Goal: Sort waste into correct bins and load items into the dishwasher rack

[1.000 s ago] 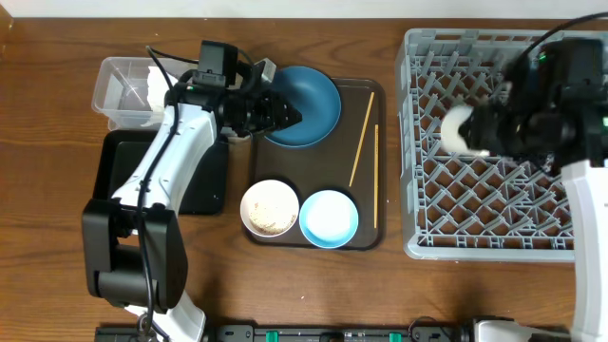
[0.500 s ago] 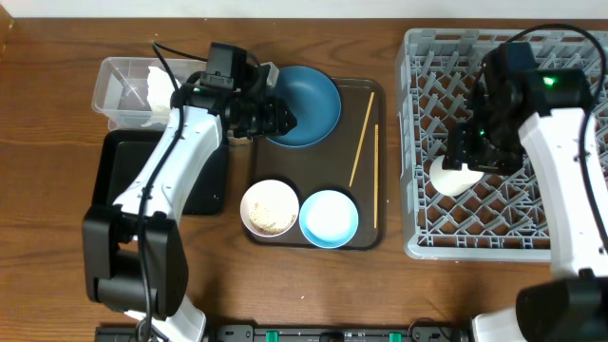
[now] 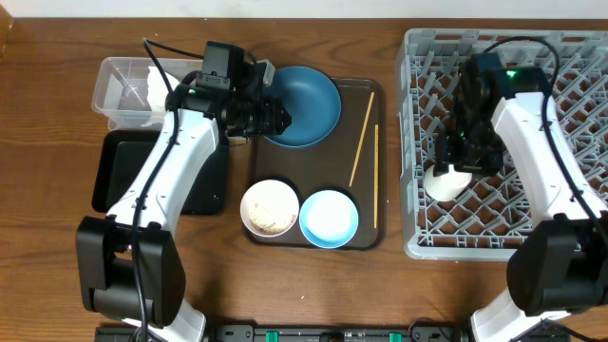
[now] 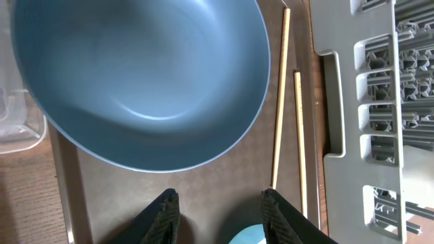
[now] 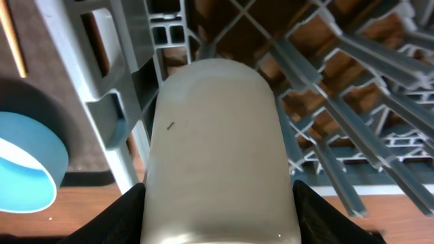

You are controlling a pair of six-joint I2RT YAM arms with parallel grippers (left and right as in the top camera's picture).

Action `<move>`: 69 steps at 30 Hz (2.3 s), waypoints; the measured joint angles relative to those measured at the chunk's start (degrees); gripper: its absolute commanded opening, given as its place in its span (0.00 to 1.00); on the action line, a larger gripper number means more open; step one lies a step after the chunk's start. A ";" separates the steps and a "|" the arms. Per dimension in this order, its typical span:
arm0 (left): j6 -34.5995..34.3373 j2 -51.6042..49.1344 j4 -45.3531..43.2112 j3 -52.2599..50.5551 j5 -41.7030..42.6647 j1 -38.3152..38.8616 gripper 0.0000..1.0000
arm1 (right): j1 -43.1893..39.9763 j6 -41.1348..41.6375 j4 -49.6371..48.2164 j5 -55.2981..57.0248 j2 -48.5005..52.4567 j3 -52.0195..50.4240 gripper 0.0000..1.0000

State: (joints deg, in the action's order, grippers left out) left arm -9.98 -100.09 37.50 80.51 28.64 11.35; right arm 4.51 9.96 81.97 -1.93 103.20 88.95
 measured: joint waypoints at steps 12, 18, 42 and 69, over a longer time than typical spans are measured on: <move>0.00 0.00 -0.02 0.00 -0.37 0.00 0.42 | 0.00 0.22 -1.14 -2.86 0.37 1.92 0.73; 0.00 0.00 -0.07 0.00 -0.37 0.00 0.42 | 0.00 0.55 1.62 -3.87 0.37 11.54 0.78; -0.98 15.82 7.56 2.49 -17.18 -1.20 0.45 | 16.55 10.29 -29.40 -3.43 9.51 16.02 0.54; -3.91 16.63 10.95 2.78 -26.05 -3.80 0.53 | 21.00 18.53 -36.39 -3.63 28.22 16.00 0.01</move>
State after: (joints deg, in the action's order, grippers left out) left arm -13.89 -83.46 48.45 83.29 2.59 7.55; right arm 25.52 28.49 45.58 -5.56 131.41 104.95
